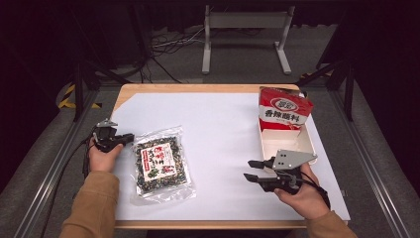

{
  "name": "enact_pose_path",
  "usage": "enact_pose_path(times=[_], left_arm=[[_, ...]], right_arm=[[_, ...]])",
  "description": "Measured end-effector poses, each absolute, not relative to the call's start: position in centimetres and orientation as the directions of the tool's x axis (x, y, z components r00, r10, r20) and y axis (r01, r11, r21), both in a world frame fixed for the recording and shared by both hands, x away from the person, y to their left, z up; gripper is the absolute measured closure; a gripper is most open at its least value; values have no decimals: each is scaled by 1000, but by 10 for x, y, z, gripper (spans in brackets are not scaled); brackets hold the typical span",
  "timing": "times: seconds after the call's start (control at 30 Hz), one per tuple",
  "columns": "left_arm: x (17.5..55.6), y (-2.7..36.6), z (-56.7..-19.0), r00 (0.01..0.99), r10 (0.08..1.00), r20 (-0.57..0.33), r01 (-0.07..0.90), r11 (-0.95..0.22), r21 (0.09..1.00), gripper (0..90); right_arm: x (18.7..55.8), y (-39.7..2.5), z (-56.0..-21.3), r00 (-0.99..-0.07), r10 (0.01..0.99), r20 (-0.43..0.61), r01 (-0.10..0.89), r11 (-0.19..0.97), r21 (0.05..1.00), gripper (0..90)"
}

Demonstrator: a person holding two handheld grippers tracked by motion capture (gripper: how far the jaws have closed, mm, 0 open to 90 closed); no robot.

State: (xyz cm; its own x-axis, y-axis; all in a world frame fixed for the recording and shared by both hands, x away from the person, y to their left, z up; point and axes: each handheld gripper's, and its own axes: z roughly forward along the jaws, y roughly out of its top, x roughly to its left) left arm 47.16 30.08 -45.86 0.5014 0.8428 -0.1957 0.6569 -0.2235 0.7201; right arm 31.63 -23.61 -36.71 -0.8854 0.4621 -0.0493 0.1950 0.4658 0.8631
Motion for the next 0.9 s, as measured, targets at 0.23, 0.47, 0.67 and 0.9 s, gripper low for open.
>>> enact_pose_path(times=[0.23, 0.47, 0.67, 0.9], left_arm=[[470, 302, -457, 511, 837, -196, 657, -234, 717, 900], [460, 309, -441, 503, 833, -229, 619, -162, 769, 900], [447, 308, -421, 518, 828, -214, 554, -135, 821, 900], [434, 311, -400, 549, 806, -223, 493, -97, 865, 900]], right_arm=[[316, -236, -368, -886, 462, -44, 197, 460, 866, 550], [317, -234, -369, -884, 466, -23, 215, 450, 867, 546], [320, -230, -368, -882, 471, 20, 247, 423, 872, 518], [329, -214, -362, -886, 463, 40, 254, 412, 875, 499]])
